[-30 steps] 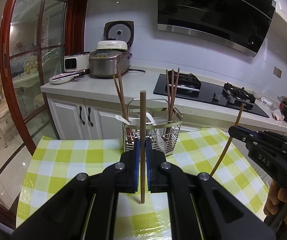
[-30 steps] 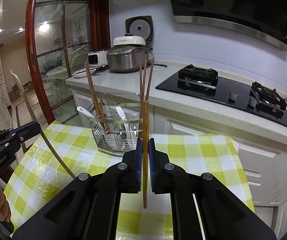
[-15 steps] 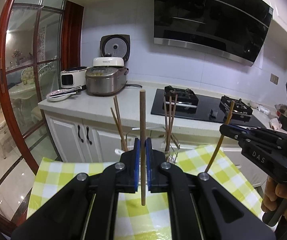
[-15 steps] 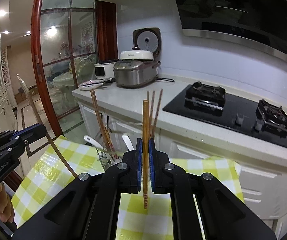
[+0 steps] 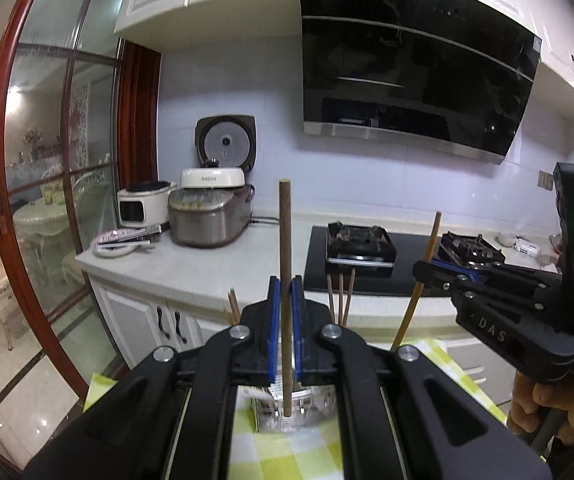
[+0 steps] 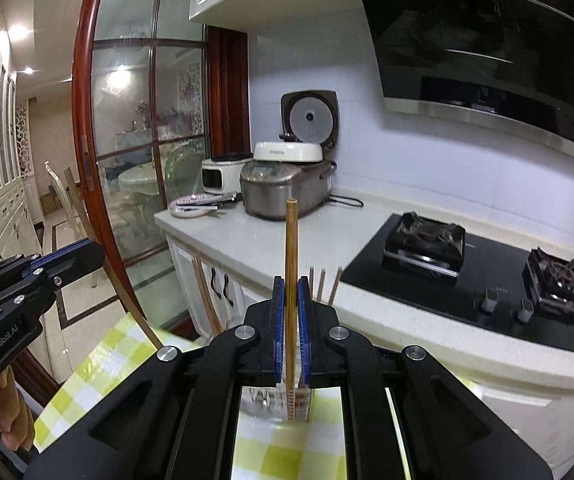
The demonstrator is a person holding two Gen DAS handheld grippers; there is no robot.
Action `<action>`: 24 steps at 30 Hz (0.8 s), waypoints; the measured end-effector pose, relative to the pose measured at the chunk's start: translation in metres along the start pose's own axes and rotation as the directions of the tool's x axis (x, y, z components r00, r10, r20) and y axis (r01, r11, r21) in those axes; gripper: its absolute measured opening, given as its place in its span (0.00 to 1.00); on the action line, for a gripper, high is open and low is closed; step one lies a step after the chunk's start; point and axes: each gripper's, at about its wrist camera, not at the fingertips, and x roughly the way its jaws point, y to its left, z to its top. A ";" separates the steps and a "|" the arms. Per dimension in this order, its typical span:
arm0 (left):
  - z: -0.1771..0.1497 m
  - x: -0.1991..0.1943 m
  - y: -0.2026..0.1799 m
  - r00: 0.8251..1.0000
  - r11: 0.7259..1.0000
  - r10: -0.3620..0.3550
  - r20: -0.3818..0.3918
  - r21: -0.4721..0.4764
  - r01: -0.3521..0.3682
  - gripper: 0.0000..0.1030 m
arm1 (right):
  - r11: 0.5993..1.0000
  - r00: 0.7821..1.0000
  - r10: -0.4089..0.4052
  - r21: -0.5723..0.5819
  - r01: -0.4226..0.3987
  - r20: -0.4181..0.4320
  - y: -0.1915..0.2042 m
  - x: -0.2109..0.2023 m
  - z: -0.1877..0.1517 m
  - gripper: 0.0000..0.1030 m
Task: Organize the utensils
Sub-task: 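Lift both chopsticks upright and carry them over the wire rack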
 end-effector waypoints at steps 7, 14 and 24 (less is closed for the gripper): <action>0.016 0.020 0.001 0.999 1.000 0.025 0.034 -0.001 -0.025 0.06 | 1.000 1.000 0.014 -0.005 -0.014 0.027 0.005 0.015 0.020 0.08; 0.010 0.046 0.008 0.999 0.999 0.033 0.023 -0.016 -0.033 0.06 | 0.999 0.999 0.038 0.011 -0.038 0.025 0.006 0.039 0.022 0.08; -0.003 0.087 0.019 0.999 0.998 0.041 -0.007 -0.049 -0.041 0.06 | 0.998 0.999 0.049 0.045 -0.049 -0.011 0.004 0.084 0.007 0.08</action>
